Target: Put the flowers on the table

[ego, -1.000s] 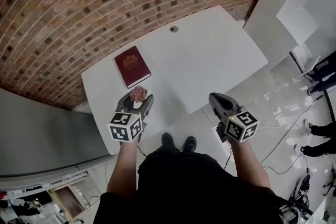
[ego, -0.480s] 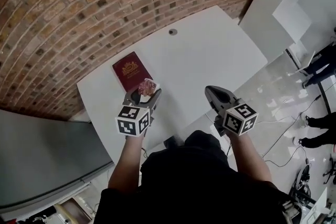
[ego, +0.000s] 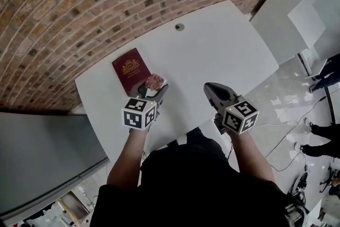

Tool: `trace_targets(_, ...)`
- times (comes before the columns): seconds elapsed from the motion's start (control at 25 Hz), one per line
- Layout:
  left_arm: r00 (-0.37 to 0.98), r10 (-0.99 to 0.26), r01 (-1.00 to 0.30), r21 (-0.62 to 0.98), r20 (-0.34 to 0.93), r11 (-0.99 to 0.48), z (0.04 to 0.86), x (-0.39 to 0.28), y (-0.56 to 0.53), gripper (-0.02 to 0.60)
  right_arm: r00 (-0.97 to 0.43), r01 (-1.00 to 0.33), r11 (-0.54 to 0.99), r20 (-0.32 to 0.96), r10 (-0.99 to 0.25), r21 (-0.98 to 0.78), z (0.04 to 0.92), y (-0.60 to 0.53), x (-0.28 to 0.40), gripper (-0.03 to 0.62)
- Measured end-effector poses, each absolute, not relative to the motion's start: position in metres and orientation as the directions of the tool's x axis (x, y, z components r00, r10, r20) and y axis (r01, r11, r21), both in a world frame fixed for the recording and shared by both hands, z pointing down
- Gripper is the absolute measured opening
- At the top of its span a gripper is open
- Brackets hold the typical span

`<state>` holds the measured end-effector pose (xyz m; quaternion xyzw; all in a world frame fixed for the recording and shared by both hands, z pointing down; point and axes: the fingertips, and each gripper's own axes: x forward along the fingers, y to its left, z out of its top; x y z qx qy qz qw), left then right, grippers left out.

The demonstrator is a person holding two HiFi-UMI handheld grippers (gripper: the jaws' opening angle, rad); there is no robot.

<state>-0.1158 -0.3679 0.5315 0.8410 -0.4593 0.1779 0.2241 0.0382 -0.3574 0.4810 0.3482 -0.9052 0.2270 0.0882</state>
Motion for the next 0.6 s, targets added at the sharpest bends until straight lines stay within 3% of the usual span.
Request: trace_targets(0.6,0.498,-0.592,-0.853,0.236,0.634,-0.465,0.615,-0.075,-0.430,0.267,-0.732,-0.681,0.606,0.391,-0.558,-0.412,0.536,-0.401,0.078,0.012)
